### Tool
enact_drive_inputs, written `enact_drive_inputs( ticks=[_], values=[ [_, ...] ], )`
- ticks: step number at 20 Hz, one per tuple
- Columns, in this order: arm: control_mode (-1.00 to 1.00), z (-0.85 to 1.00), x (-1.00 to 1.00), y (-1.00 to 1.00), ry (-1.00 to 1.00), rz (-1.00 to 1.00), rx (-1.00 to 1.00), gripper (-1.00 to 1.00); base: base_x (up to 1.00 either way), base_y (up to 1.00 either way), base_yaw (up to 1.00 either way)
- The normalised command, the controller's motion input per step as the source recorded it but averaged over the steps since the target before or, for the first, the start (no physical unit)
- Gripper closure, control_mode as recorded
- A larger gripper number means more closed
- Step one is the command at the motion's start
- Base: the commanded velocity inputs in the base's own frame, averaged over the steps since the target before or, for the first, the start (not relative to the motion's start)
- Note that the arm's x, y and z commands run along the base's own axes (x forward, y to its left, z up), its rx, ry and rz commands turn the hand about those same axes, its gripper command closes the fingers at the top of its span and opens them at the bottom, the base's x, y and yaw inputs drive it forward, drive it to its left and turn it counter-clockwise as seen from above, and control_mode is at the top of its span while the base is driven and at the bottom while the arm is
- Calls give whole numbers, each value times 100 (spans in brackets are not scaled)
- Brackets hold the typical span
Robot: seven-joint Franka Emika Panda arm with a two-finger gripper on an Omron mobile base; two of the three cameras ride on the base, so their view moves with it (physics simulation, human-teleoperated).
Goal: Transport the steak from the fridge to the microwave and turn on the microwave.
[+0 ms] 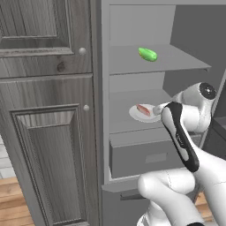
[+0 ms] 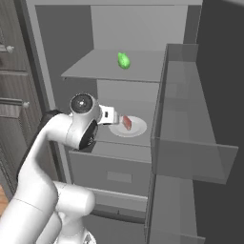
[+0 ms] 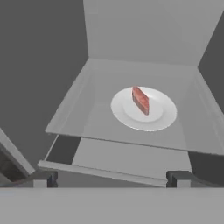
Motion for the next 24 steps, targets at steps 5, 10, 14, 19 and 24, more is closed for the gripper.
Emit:
enact_drive_inputs(
  ticks=[5,10,14,19,24],
  values=[
    [-100,-18,45,-15,-4,2,-2,-100,0,0,0],
    [-100,-15,54,-9,0,0,-5,-100,0,0,0],
    [-100,-8,60,-1,1,0,-8,-100,0,0,0],
    [-100,-2,56,-9,8,0,-10,-100,0,0,0],
    [-100,-12,38,-15,5,0,-9,-100,0,0,0]
  ],
)
